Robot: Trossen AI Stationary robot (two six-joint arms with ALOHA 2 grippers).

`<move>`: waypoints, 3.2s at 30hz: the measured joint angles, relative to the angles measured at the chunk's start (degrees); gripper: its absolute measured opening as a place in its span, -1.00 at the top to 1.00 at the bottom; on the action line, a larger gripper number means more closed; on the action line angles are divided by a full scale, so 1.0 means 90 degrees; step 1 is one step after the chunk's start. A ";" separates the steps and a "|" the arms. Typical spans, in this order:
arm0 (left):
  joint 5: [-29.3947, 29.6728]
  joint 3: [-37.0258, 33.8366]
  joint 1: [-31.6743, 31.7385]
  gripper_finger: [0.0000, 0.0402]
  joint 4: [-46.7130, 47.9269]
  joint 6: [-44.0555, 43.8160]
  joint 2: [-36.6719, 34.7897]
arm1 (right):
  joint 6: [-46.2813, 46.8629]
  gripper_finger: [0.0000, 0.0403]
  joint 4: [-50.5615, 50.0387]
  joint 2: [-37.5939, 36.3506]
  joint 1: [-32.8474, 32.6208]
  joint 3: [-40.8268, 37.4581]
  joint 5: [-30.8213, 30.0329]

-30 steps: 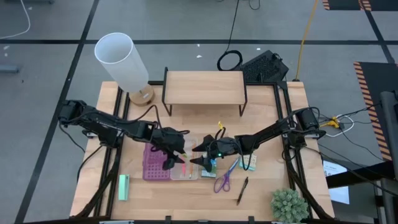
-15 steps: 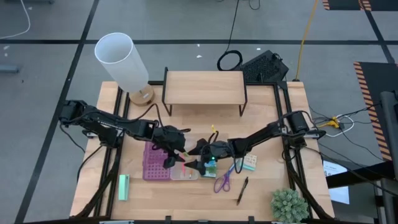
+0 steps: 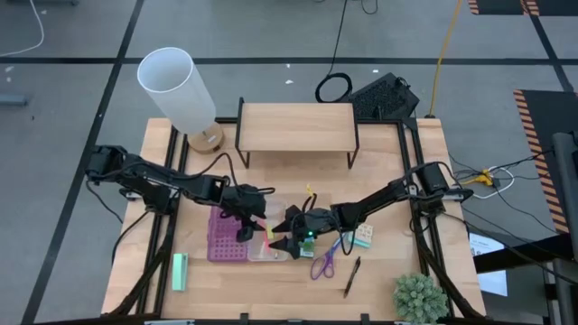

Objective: Pack school essentials
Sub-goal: Put the violet scissors into the violet supply box

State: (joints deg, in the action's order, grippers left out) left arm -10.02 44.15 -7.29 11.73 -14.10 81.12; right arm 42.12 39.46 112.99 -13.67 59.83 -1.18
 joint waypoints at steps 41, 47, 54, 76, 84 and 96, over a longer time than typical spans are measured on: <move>0.1835 0.0371 -0.2543 -0.03 0.1585 -0.3869 -0.2021 | 0.8600 -0.56 -0.7575 -0.2764 -0.2226 -0.0002 -0.0866; 0.1952 0.0371 -0.2922 -0.03 0.1606 -0.3928 -0.2020 | 0.9064 -0.56 -0.7521 -0.2432 -0.2535 -0.0007 -0.0700; 0.2143 0.0368 -0.3084 -0.03 0.1738 -0.4234 -0.2016 | 0.8589 -0.34 -0.7083 -0.1591 -0.2692 0.0492 -0.0674; 0.2620 0.0368 -0.3187 -0.03 0.1713 -0.5112 -0.2016 | 0.7362 0.12 -0.7630 -0.1055 -0.2438 0.0712 -0.0378; 0.2631 0.0368 -0.3189 -0.03 0.1714 -0.4599 -0.2016 | 0.7247 0.12 -0.7735 -0.1001 -0.2271 0.0712 0.0220; 0.2635 0.0368 -0.3177 -0.03 0.1710 -0.4390 -0.2016 | 0.7573 0.12 -0.7195 -0.1190 -0.2103 0.0709 -0.0095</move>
State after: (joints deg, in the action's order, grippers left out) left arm 13.70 47.46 -35.88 27.12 -53.61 62.98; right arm 110.28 -25.30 102.28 -32.60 66.22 -2.03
